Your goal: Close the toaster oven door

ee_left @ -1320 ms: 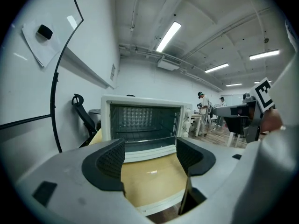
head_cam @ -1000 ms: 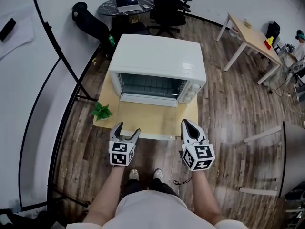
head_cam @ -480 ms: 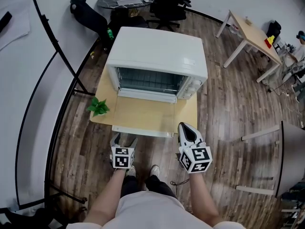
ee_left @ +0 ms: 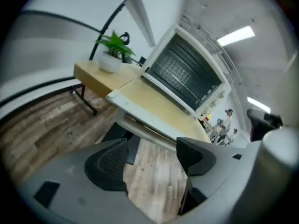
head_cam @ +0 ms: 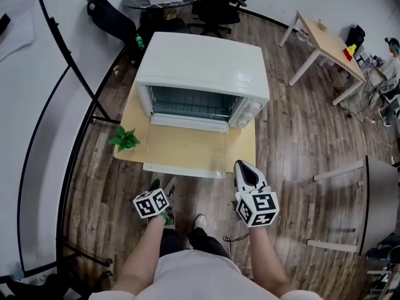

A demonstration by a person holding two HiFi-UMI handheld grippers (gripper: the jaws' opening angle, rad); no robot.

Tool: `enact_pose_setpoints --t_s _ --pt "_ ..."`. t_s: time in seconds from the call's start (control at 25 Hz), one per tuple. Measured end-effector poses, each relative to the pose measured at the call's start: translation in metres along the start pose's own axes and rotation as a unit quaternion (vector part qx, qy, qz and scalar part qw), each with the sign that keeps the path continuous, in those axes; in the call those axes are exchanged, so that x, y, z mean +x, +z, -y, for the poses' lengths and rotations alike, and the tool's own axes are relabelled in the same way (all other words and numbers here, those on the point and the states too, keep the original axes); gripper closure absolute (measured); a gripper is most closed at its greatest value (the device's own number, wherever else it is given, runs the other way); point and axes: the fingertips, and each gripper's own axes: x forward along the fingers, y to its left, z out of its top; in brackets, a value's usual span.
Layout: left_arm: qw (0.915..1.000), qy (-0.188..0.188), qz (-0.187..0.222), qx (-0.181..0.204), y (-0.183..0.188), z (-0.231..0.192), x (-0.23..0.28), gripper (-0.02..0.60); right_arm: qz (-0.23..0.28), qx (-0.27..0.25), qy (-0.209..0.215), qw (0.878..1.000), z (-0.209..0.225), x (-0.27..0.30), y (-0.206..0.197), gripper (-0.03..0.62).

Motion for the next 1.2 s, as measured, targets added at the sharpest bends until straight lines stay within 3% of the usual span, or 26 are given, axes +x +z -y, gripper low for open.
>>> enact_pose_setpoints --t_s 0.08,0.2,0.48,0.56,0.88,1.2 --pt "0.9947 -0.018 0.021 -0.099 -0.004 -0.006 0.000 0.256 -0.002 0.000 -0.001 1.000 0.000 -0.001 -0.001 0.593" --pt "0.9754 -0.036 0.050 -0.212 -0.011 -0.017 0.001 0.256 -0.004 0.000 -0.002 1.000 0.001 -0.001 -0.003 0.593" --pt "0.9351 -0.064 0.096 -0.335 -0.019 -0.022 0.007 0.272 -0.010 -0.004 -0.004 1.000 0.004 -0.003 -0.005 0.594" --pt "0.9259 -0.067 0.102 -0.357 -0.022 -0.023 0.011 0.319 -0.012 -0.005 -0.005 1.000 0.004 -0.003 -0.006 0.594" --pt "0.9032 -0.092 0.131 -0.398 -0.020 -0.024 0.024 0.322 -0.024 -0.014 -0.010 1.000 0.010 -0.007 -0.010 0.594" --pt "0.8932 -0.114 0.144 -0.411 -0.015 -0.024 0.041 0.367 -0.039 -0.020 -0.017 0.999 0.017 -0.009 -0.017 0.594"
